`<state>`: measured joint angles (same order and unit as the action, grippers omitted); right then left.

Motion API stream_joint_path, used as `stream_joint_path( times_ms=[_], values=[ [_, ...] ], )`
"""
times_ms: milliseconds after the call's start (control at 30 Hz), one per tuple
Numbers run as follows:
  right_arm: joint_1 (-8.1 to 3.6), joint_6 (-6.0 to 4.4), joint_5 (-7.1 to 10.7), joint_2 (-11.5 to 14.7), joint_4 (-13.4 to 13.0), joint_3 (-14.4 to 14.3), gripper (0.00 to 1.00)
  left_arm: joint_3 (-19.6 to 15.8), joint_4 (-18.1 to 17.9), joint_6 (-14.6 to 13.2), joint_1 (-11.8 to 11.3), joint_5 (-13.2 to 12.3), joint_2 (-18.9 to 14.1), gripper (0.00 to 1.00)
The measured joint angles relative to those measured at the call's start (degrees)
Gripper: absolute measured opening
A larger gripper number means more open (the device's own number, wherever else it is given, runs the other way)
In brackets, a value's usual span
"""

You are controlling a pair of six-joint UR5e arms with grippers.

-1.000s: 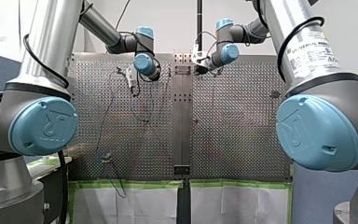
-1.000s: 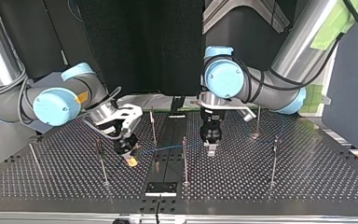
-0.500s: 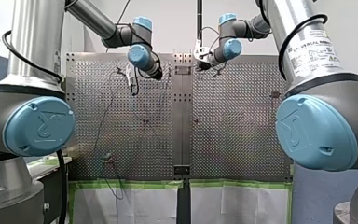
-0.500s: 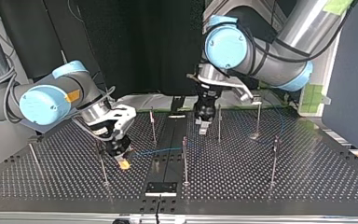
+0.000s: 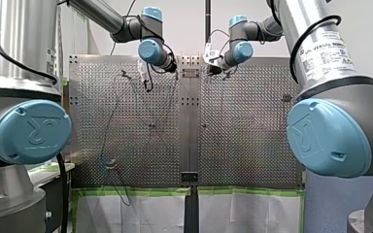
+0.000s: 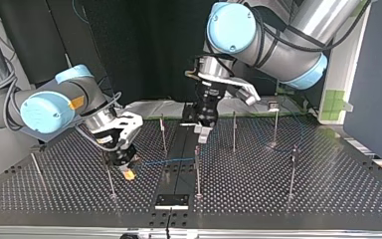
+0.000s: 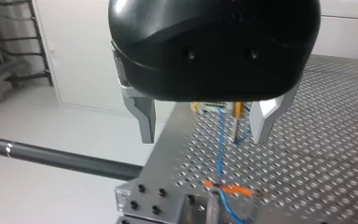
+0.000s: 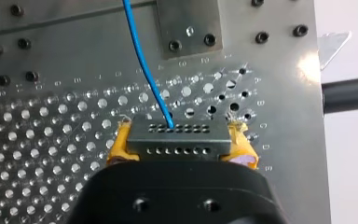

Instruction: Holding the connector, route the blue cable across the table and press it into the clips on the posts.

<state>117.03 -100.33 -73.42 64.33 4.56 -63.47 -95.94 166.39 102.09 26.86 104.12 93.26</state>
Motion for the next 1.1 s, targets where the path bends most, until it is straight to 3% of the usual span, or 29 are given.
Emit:
stream_joint_path(
  times_ms=[333,633,833,1100],
  values=[
    [-0.41,-0.04,-0.58,0.0,0.0,-0.6,0.00,4.6,2.3,-2.1,4.7,4.6,2.6,1.00],
    [-0.44,-0.06,-0.93,0.0,0.0,-0.6,0.00,8.8,5.6,-4.3,8.4,7.0,5.4,1.00],
    [-0.42,-0.04,-0.94,0.0,-0.1,-0.7,0.00,11.3,8.1,-5.6,9.1,9.0,8.0,1.00],
    [-0.41,0.02,-0.95,0.0,-0.1,-0.7,0.00,15.2,11.5,-6.2,8.4,10.9,11.8,1.00]
  ],
)
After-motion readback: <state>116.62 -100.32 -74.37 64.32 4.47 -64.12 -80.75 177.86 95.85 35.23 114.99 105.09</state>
